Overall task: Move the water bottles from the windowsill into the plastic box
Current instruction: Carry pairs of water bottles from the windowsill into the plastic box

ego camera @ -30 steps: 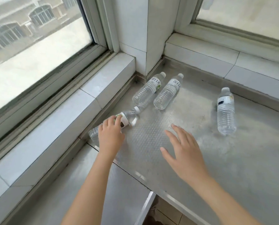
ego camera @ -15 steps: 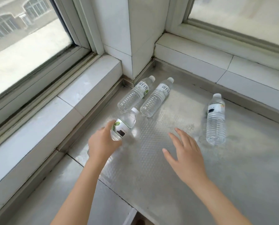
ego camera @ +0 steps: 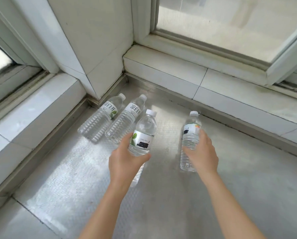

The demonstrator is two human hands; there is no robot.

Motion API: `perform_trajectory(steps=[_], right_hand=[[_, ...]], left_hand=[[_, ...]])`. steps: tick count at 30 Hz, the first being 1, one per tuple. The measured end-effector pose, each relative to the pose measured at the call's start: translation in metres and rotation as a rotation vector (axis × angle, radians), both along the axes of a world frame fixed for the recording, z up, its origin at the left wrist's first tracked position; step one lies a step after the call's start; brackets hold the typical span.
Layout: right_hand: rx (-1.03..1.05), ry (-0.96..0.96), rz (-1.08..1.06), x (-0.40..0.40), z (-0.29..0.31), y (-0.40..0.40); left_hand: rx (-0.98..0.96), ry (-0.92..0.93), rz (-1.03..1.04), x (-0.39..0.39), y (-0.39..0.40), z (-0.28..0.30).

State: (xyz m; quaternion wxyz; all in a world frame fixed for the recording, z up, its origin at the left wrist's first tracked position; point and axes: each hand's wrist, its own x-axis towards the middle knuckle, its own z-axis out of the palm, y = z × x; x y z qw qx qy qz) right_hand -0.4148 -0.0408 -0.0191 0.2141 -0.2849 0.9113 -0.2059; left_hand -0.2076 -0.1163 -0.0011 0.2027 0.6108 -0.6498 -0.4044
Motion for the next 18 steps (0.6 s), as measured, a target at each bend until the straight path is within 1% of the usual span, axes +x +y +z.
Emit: perform_trajectory(steps=[3, 5, 8, 12, 15, 18], right_hand=[[-0.115, -0.252, -0.178, -0.016, -0.011, -0.009], [-0.184, -0.362, -0.266, -0.024, -0.018, -0.011], [-0.225, -0.413, -0.283, -0.033, -0.023, -0.013], [-0.298, -0.552, -0.331, -0.040, -0.023, -0.011], [-0.321, -0.548, -0.292, -0.030, -0.017, -0.001], [-0.400, -0.562, -0.242, -0.013, -0.003, 0.008]], left_hand=[[0.013, -0.008, 0.019, -0.005, -0.001, -0.001], [0.027, -0.006, 0.043, -0.004, -0.001, -0.001], [0.060, 0.038, 0.080, -0.001, -0.001, 0.000], [0.090, 0.075, 0.122, 0.006, -0.001, 0.003], [0.111, 0.120, 0.128, 0.014, 0.001, 0.011], [0.117, 0.179, 0.118, 0.018, 0.004, 0.023]])
